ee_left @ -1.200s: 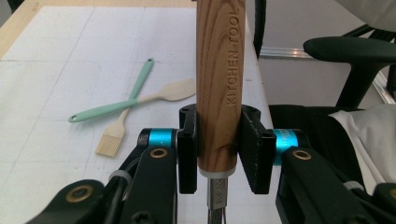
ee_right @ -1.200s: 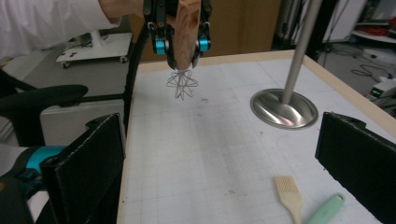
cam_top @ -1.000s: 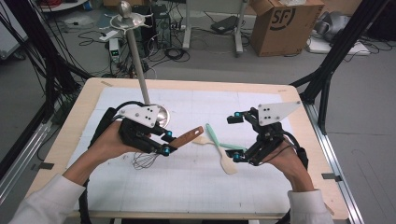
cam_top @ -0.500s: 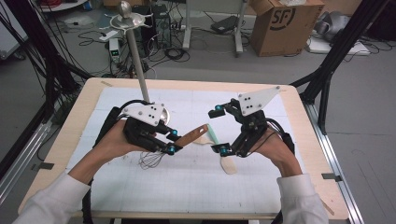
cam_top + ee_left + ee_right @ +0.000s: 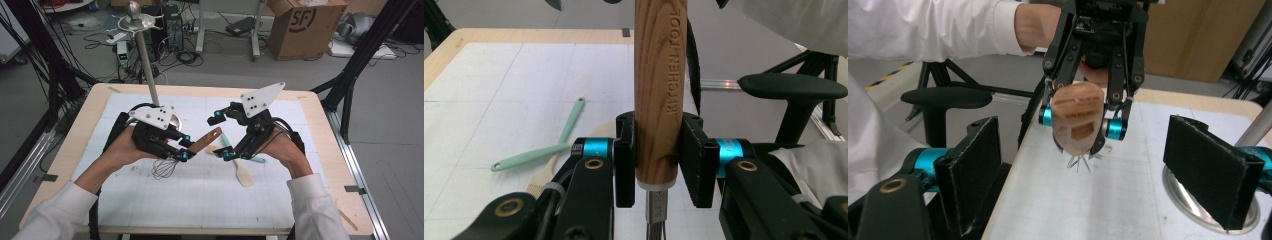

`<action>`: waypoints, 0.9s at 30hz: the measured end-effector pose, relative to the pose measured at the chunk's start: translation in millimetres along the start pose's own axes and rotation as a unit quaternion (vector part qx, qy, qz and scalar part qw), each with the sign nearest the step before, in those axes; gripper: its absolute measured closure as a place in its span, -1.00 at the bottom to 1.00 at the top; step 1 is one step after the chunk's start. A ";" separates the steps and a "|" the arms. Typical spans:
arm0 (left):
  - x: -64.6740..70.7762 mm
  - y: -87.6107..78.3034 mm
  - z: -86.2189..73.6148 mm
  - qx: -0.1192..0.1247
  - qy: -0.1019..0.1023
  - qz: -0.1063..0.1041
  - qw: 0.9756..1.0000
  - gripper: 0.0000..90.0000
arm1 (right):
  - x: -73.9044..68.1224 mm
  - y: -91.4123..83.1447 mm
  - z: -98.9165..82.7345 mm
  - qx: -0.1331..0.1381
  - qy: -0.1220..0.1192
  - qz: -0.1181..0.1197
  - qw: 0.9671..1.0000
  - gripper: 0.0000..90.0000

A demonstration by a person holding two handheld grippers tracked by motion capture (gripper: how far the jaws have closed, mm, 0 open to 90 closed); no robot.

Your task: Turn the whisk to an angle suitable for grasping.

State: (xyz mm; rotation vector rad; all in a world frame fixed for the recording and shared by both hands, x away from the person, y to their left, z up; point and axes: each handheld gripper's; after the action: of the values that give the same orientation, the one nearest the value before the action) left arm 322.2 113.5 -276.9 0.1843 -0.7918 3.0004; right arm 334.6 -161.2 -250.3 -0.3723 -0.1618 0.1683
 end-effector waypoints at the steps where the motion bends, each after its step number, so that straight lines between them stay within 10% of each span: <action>1: -0.1 -0.3 0.5 0.001 0.001 -0.001 1.000 0.57 | 0.7 0.9 0.7 0.002 -0.003 0.002 1.000 -0.64; 18: 1.2 -1.0 6.1 0.002 -0.002 -0.016 1.000 0.57 | -2.6 1.7 7.1 0.014 -0.036 0.020 0.999 0.39; 27: 3.5 2.5 6.9 -0.002 0.003 -0.028 1.000 0.57 | -5.4 2.3 8.3 0.012 -0.050 0.026 0.998 0.48</action>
State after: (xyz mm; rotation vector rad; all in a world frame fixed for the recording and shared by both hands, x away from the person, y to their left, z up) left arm 319.3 108.0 -271.7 0.1945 -0.7773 2.9458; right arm 327.5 -157.2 -244.2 -0.3443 -0.2491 0.2403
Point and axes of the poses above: each handheld gripper's, and its own axes: y roughly forward along the jaws, z roughly out of its top, x roughly to its right, and after that the axes turned 6 degrees about -y, right-handed
